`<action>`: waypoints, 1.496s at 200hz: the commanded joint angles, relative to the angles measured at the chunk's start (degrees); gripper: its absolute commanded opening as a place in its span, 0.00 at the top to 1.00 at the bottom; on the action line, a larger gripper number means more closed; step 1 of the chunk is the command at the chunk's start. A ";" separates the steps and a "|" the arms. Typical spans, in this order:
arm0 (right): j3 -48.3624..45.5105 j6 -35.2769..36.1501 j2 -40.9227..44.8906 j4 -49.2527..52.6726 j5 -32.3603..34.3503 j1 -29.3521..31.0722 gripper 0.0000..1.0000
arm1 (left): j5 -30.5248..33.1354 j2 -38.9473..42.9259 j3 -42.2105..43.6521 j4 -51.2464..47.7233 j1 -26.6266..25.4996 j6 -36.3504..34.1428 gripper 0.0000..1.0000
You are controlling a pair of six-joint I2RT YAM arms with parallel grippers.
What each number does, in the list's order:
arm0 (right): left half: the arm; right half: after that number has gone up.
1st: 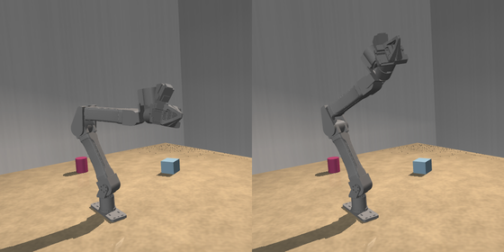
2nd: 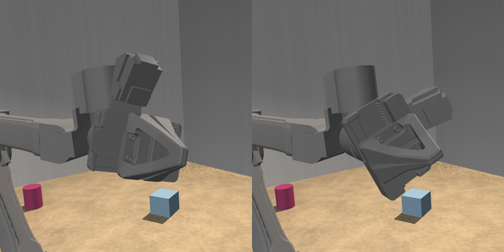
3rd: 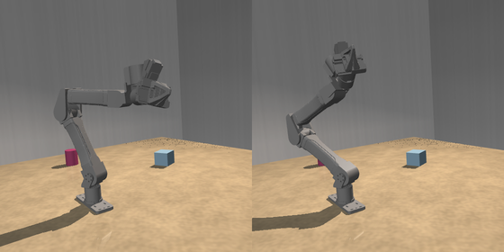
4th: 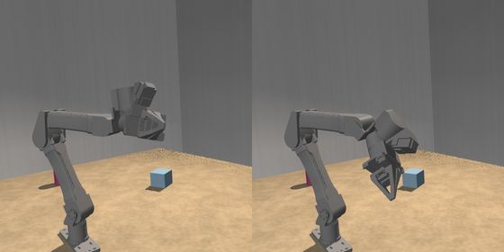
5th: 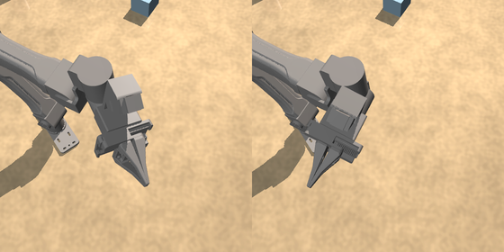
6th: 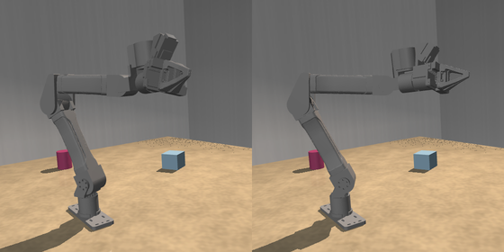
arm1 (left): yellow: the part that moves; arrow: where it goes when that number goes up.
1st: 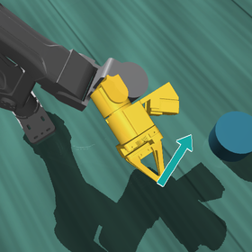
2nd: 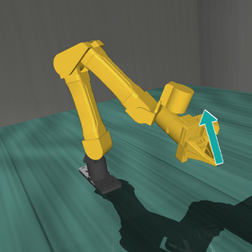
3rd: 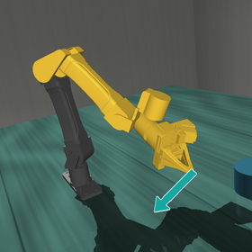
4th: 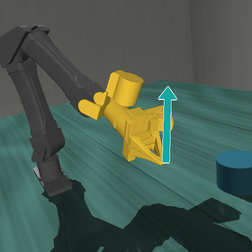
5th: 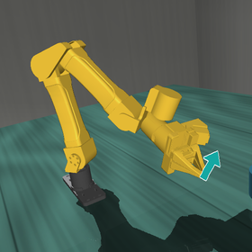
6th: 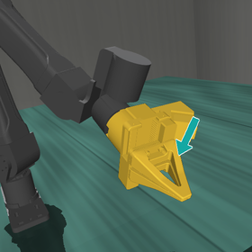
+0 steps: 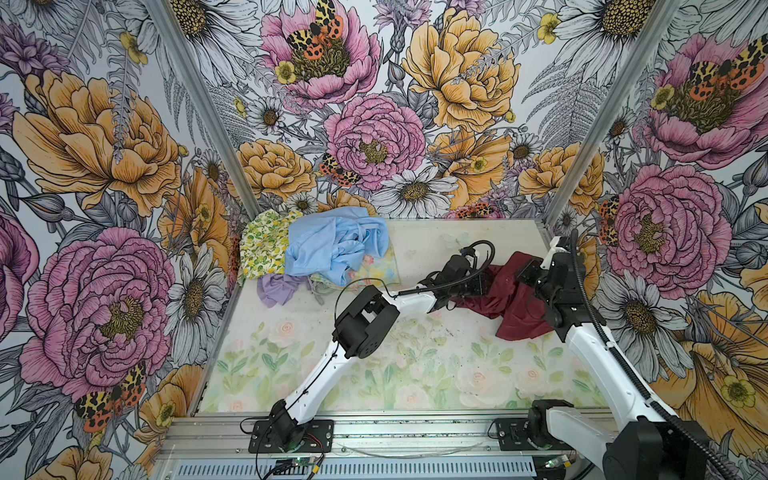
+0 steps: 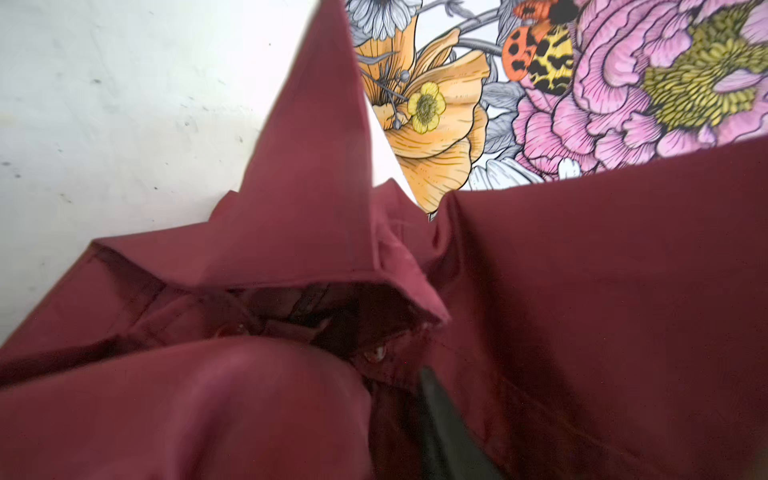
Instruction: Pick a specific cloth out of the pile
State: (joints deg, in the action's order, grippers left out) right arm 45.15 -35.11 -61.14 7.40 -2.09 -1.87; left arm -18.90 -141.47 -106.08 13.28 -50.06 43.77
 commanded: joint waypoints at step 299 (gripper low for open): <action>36.12 11.11 -52.94 20.73 2.41 14.39 0.79 | 6.88 59.04 48.86 -2.90 17.05 -8.00 0.03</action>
State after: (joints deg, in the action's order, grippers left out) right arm 80.09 -22.68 -113.73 25.30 -2.00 12.71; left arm -15.29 -84.58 -59.33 15.68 -33.56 39.22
